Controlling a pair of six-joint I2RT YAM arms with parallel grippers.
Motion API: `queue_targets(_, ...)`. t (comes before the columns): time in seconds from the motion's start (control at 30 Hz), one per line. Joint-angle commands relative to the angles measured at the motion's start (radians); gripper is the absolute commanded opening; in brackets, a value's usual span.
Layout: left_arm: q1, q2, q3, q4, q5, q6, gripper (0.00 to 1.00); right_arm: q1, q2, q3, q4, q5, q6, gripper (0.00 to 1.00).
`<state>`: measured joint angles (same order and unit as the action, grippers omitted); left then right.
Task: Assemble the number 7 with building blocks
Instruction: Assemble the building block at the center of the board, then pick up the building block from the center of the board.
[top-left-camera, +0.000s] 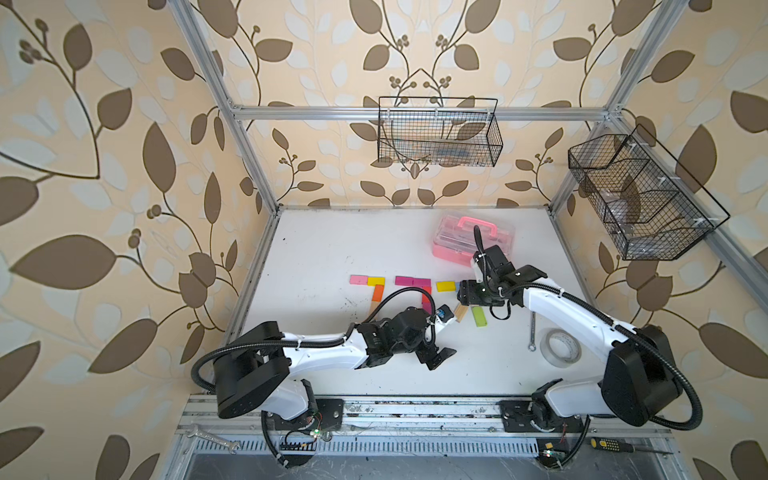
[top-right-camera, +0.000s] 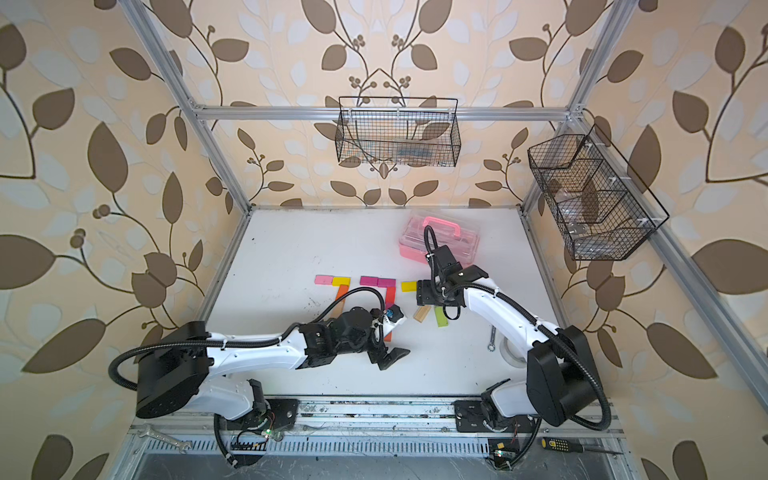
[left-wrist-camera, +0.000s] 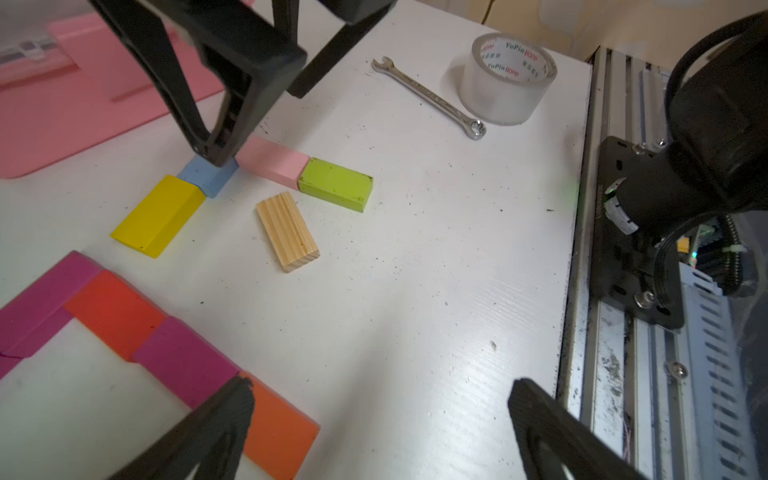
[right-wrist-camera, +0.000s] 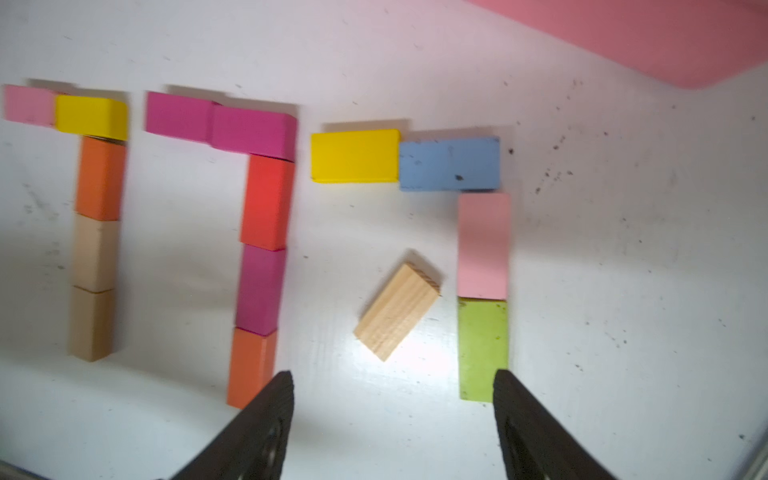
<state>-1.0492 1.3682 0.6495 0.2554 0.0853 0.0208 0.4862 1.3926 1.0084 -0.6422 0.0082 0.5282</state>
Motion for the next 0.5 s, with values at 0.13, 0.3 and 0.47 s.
queue_targets(0.13,0.082,-0.177,-0.056,-0.07,-0.013,-0.021,0.99,0.123,0.078,-0.026,0.072,0.083,0.382,0.77)
queue_targets(0.3,0.086,-0.233,-0.07,-0.119,-0.023,-0.028,0.99,0.159,0.126,-0.035,0.048,0.142,0.538,0.7)
queue_targets(0.47,0.087,-0.233,-0.073,-0.117,-0.019,-0.033,0.99,0.17,0.178,-0.013,-0.04,0.209,0.647,0.65)
